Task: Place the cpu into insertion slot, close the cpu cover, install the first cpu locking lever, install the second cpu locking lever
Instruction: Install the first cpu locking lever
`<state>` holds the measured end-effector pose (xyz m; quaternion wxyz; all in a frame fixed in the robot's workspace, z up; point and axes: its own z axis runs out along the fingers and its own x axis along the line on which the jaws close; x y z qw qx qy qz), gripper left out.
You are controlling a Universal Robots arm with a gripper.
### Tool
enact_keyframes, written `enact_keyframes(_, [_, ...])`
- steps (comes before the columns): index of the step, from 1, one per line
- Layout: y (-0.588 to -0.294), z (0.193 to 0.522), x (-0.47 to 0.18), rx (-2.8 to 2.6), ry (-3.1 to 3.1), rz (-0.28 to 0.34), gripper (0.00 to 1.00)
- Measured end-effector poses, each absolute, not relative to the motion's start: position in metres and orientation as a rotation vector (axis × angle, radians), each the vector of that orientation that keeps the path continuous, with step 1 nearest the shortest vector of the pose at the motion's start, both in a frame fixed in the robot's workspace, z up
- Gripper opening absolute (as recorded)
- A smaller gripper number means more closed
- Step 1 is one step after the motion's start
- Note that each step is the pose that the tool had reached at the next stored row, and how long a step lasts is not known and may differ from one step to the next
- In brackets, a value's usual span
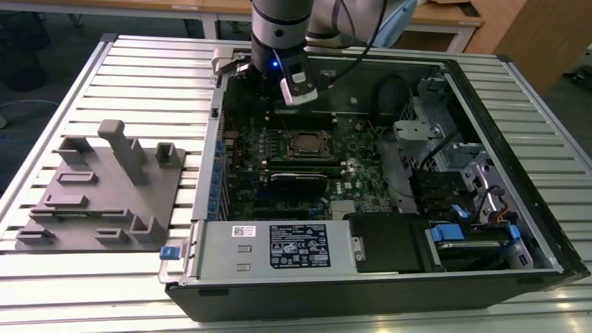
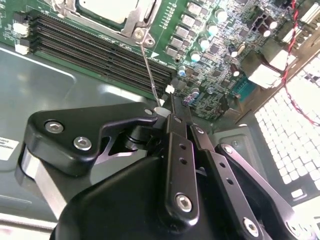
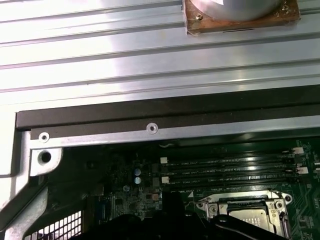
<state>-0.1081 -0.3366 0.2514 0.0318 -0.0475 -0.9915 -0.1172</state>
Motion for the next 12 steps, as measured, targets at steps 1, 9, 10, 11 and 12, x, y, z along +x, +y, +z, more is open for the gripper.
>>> enact_keyframes(1, [-0.337, 0.251, -0.107, -0.146, -3.053, -0.361, 0.10])
enact_keyframes(9, [-0.337, 0.251, -0.087, -0.146, -3.053, -0.361, 0.10])
enact_keyframes(10, [-0.337, 0.251, -0.084, -0.146, -3.053, -0.361, 0.10])
enact_keyframes(11, [-0.337, 0.251, -0.081, -0.146, -3.053, -0.361, 0.10])
enact_keyframes(12, [-0.337, 0.251, -0.078, -0.146, -3.053, -0.361, 0.10])
